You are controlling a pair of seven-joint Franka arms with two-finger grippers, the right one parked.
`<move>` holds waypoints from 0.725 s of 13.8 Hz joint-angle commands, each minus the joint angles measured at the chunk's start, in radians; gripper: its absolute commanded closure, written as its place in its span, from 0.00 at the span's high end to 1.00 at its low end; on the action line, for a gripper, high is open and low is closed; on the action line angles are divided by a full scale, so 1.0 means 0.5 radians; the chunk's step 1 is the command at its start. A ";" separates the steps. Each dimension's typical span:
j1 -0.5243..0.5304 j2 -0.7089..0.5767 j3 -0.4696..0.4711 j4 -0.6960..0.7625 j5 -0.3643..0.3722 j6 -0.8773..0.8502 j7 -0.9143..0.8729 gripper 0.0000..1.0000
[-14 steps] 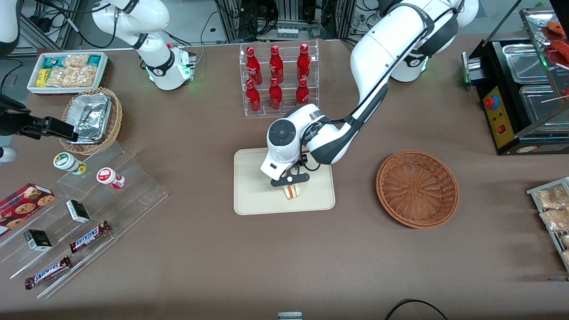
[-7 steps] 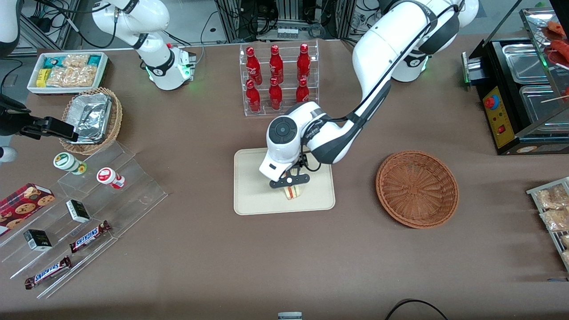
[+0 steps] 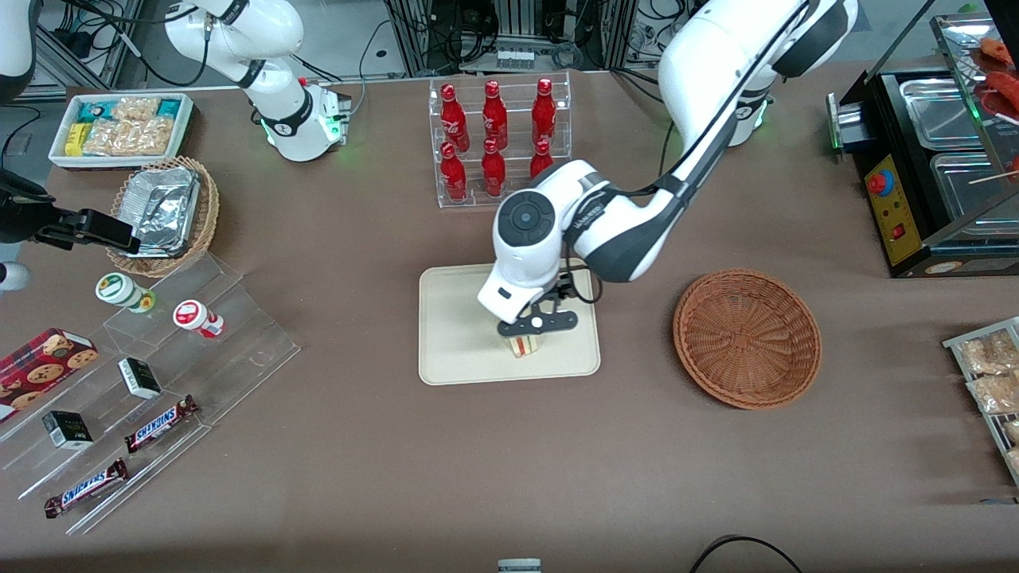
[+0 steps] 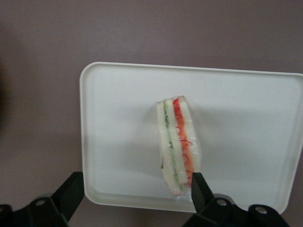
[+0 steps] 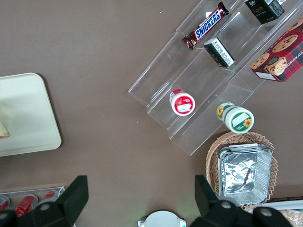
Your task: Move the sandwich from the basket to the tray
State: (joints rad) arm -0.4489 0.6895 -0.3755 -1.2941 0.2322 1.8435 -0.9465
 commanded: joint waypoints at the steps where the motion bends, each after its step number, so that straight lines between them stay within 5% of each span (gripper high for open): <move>1: 0.170 -0.133 -0.004 -0.032 -0.041 -0.140 0.134 1.00; 10: 0.735 -0.633 -0.007 -0.489 -0.197 -0.202 0.920 1.00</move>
State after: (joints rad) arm -0.1331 0.4710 -0.3736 -1.4368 0.1577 1.7445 -0.5586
